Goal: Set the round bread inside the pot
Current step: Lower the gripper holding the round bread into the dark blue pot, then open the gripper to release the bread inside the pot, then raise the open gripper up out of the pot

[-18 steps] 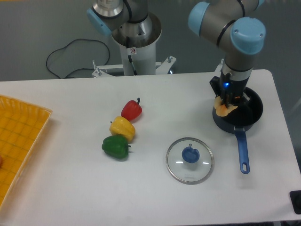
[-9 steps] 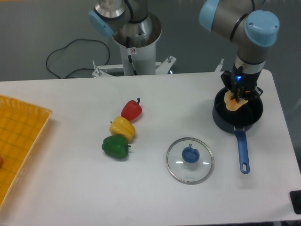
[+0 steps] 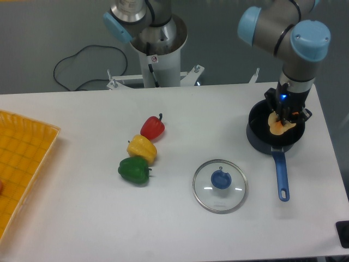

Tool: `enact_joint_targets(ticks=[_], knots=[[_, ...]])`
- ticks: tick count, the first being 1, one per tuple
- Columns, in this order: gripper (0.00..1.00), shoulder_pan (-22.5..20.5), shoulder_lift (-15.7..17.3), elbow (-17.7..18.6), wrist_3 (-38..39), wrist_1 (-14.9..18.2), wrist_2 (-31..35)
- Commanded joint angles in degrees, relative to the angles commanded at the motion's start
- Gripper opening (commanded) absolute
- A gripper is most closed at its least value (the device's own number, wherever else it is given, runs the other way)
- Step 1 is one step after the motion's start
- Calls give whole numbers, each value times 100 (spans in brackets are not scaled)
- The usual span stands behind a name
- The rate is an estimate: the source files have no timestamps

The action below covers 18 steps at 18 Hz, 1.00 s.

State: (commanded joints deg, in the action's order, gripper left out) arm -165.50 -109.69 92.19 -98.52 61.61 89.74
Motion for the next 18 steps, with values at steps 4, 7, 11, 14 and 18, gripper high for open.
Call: enact_joint_targets(ticks=[4, 7, 11, 14, 18], knots=[[84, 0, -9, 88, -18, -9, 9], [97, -35, 17, 228, -44, -97, 9], [99, -114, 52, 360, -167, -115, 9], [99, -246, 88, 413, -334, -106, 9], [100, -211, 254, 422, -247, -62, 88]])
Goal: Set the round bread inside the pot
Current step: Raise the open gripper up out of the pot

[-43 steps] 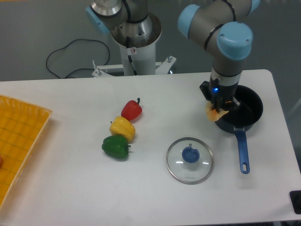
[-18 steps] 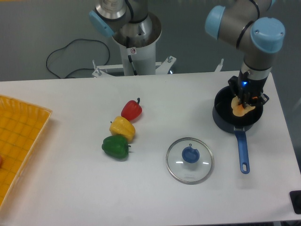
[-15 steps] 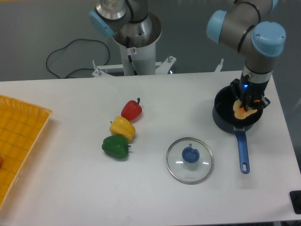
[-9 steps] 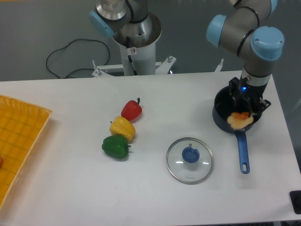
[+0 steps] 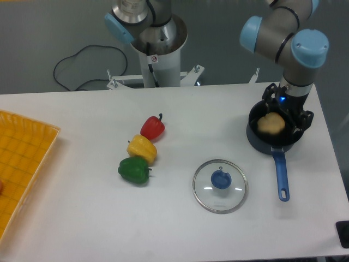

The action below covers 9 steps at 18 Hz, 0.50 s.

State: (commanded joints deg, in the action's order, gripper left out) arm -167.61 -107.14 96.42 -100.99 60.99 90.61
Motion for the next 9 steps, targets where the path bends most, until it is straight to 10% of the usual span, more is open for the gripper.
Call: enact_joint_targets(ticks=[5, 9], knots=[[100, -166, 281, 229, -26, -17, -18], [100, -44, 492, 176, -79, 632, -157]])
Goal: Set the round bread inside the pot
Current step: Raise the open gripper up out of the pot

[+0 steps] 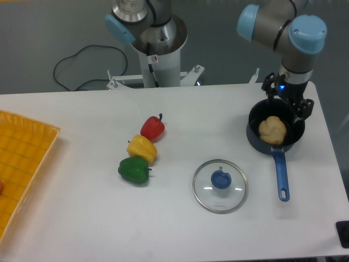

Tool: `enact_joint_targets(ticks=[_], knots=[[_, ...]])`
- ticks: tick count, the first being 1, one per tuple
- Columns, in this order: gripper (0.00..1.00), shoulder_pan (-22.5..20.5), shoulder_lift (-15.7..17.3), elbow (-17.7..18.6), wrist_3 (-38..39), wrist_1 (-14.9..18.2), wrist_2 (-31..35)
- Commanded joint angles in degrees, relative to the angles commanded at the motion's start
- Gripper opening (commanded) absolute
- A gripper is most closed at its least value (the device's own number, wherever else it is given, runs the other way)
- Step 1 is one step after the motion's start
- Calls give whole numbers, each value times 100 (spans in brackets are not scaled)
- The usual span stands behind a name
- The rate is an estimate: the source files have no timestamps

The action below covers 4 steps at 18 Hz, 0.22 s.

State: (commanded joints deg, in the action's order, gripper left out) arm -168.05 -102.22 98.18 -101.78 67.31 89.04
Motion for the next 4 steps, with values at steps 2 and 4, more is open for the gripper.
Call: enact_joint_targets(ticks=[2, 4], knots=[[100, 79, 9, -18, 62, 54, 17], [100, 150, 0, -18, 70, 45, 17]])
